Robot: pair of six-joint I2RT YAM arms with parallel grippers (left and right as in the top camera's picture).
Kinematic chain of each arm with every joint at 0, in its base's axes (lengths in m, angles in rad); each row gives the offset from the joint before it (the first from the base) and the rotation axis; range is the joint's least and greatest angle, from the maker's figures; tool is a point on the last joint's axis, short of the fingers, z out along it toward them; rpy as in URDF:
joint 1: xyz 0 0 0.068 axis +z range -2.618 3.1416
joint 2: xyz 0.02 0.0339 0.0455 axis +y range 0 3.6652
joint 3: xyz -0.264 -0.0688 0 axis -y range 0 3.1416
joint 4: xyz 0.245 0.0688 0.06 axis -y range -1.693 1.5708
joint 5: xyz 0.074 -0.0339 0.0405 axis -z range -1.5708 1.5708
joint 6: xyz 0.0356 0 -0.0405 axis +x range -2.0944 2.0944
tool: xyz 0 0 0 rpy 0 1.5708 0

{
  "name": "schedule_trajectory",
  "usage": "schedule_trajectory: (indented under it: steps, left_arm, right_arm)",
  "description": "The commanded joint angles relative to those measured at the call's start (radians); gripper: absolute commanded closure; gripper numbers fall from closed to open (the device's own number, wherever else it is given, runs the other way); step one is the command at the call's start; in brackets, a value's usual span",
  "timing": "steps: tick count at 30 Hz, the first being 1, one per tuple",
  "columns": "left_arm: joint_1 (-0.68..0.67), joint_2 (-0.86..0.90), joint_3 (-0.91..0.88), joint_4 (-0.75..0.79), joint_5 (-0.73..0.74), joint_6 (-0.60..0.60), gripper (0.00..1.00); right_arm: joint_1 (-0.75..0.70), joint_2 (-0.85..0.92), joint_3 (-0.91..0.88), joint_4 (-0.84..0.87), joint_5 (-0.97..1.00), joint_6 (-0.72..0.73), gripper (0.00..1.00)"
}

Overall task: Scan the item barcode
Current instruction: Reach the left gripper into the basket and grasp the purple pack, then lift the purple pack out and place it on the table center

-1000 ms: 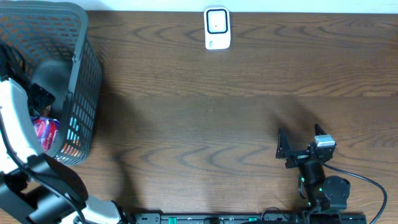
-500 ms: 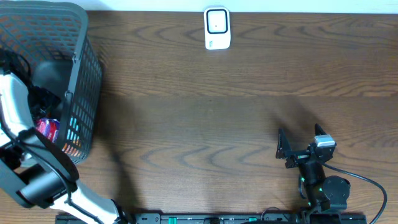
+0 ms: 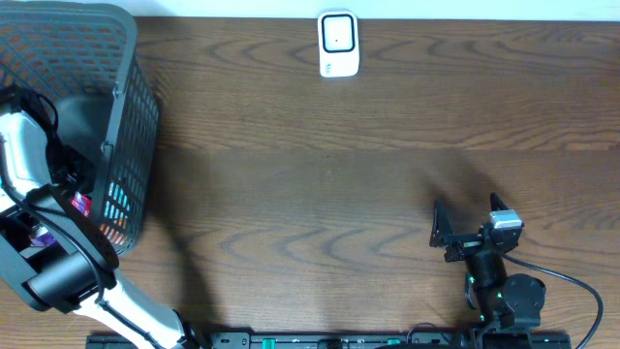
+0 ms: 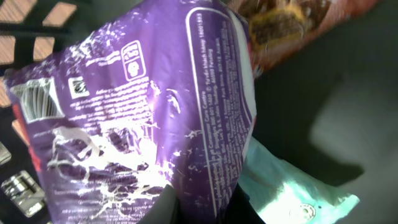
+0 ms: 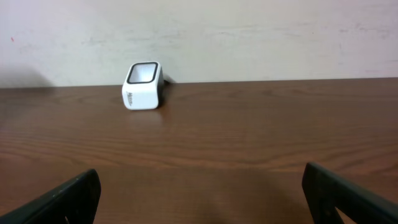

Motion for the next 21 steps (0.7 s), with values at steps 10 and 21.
schedule_trajectory:
  steps: [10,21]
  left_arm:
    - [-0.002,-0.402,0.243,0.100,0.328,-0.024,0.93]
    - [-0.230,-0.630,0.242,0.281,0.834,-0.022,0.93]
  right_arm:
    - [-0.007,-0.005,-0.002,-0.004,0.008,0.009,0.01]
    - [-0.007,-0.005,-0.002,-0.004,0.008,0.009,0.01]
